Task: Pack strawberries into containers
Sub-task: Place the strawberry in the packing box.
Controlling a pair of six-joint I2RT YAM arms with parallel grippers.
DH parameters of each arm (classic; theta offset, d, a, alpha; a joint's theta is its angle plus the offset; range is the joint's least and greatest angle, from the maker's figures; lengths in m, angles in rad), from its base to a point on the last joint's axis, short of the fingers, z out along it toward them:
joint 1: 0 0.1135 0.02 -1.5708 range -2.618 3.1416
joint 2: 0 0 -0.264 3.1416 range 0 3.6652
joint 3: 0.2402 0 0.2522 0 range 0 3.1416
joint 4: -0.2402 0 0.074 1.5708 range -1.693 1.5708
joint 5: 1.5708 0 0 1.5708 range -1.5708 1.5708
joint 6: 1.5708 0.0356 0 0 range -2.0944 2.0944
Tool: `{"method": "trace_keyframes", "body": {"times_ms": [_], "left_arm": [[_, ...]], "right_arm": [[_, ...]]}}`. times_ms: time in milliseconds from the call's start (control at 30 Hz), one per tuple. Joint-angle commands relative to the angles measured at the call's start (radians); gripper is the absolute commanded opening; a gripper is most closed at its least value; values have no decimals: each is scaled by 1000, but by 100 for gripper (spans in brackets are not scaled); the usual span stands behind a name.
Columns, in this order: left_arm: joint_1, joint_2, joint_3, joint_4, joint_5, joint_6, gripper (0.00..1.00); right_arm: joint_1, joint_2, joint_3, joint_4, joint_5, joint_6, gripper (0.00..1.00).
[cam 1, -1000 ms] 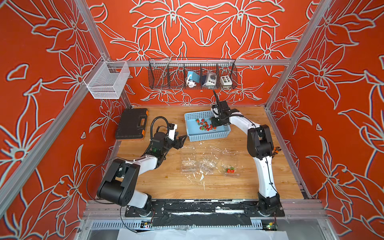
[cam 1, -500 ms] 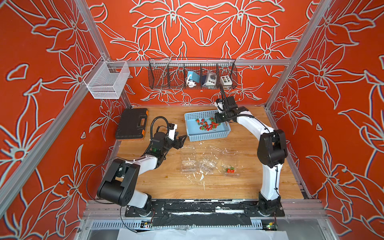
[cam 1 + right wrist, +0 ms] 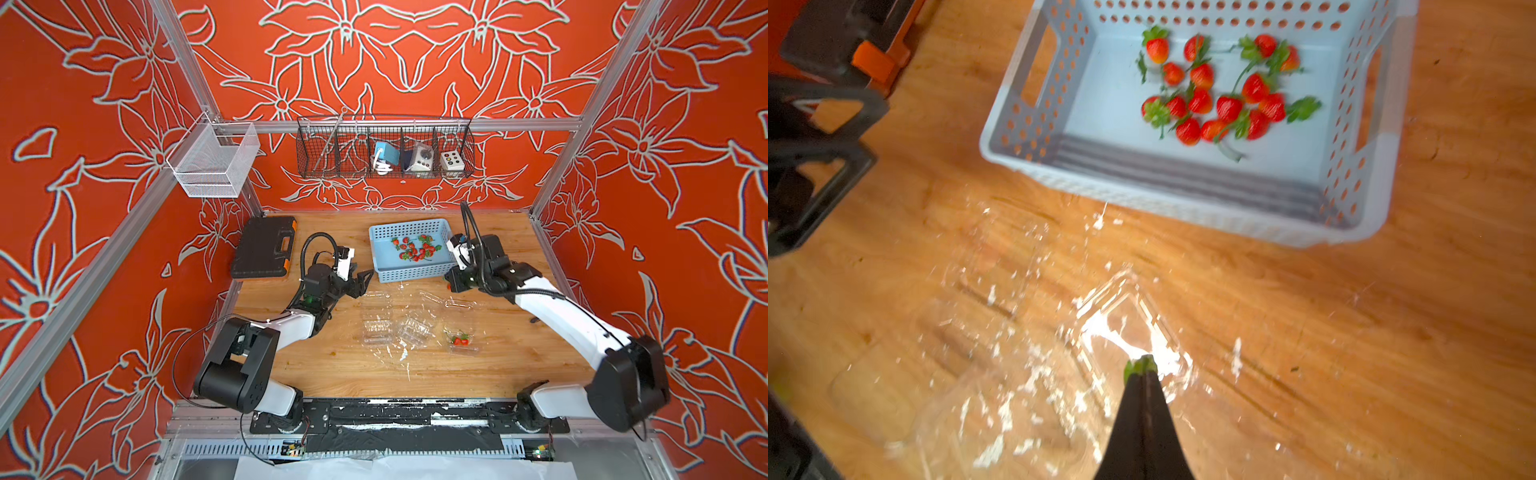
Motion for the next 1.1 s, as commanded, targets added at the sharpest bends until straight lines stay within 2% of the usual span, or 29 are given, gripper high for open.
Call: {"method": "trace_keyframes", "body": {"times_ms": [0, 167, 400, 800, 933, 1067], "left_arm": [[-6, -15, 10, 9, 5, 11, 68], [-8, -18, 10, 8, 6, 11, 68], [-8, -21, 11, 6, 5, 12, 68], [-9, -25, 9, 8, 6, 11, 68], [-9, -26, 7, 6, 3, 13, 68], [-9, -28, 7, 5, 1, 15, 68]], "right_arm": [[6, -92, -103, -53, 42, 69, 0], [12, -175, -210, -91, 46, 102, 0], [45, -205, -294, -87, 20, 139, 0], [111, -114, -347, 60, 5, 215, 0], [126, -96, -347, 60, 10, 213, 7], [128, -113, -344, 39, 31, 206, 19]]}}
